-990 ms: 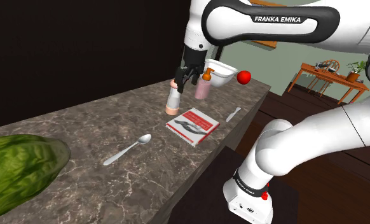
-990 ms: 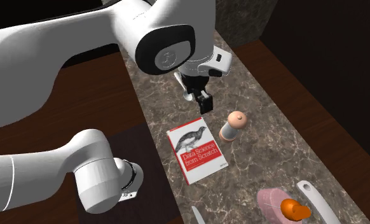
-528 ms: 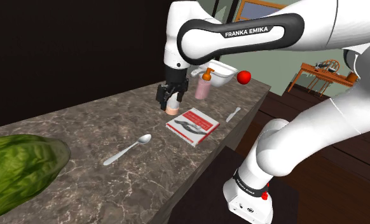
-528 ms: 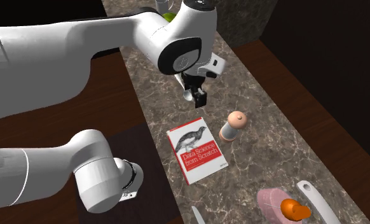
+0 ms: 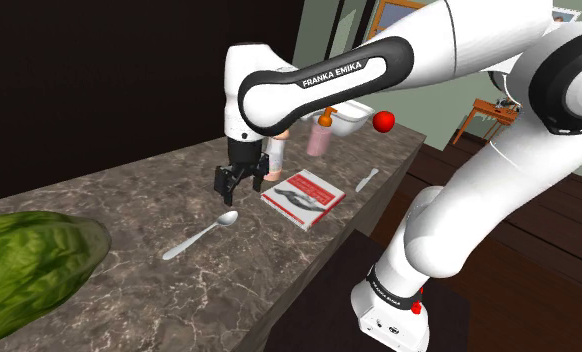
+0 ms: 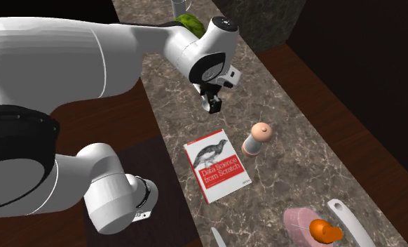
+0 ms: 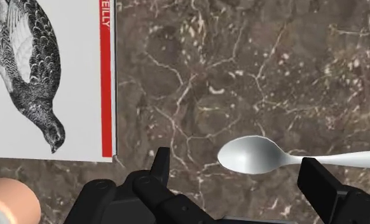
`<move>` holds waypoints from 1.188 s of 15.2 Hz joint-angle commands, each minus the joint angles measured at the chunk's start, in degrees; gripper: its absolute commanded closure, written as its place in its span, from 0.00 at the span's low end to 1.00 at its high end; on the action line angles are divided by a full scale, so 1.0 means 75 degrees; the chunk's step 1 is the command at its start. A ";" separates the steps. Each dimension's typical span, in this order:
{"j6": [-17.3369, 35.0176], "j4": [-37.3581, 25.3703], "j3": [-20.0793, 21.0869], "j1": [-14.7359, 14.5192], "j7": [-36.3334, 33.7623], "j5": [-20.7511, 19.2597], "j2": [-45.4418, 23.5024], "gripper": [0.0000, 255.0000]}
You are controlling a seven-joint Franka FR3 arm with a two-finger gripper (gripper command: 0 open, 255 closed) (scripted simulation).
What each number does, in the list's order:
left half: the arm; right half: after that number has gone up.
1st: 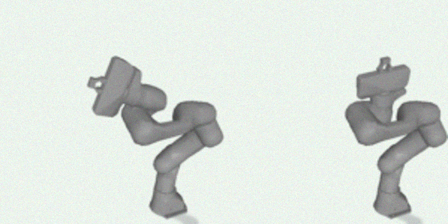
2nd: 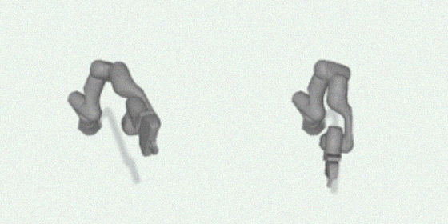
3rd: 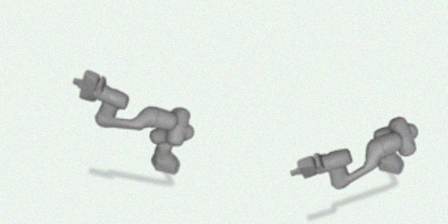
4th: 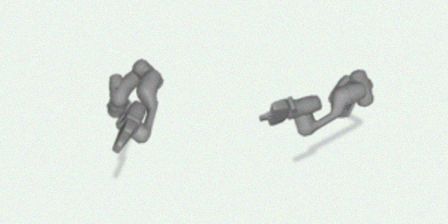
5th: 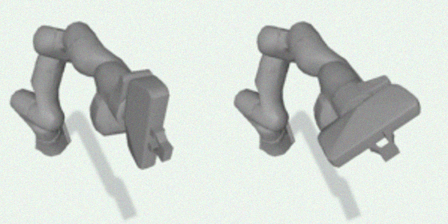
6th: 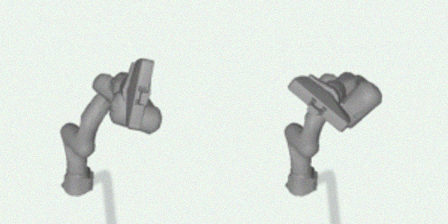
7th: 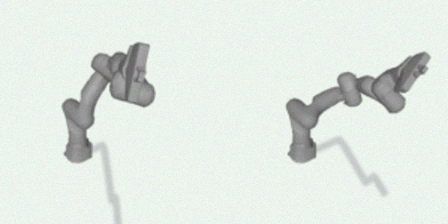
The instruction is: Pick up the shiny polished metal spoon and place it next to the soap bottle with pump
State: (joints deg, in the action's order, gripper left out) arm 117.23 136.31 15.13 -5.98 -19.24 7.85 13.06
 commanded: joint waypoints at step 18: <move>0.1205 0.0264 0.0242 -0.0150 -0.0283 0.0171 -0.1093 1.00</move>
State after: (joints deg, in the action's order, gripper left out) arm 126.26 138.29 16.94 -7.10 -21.37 9.13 4.86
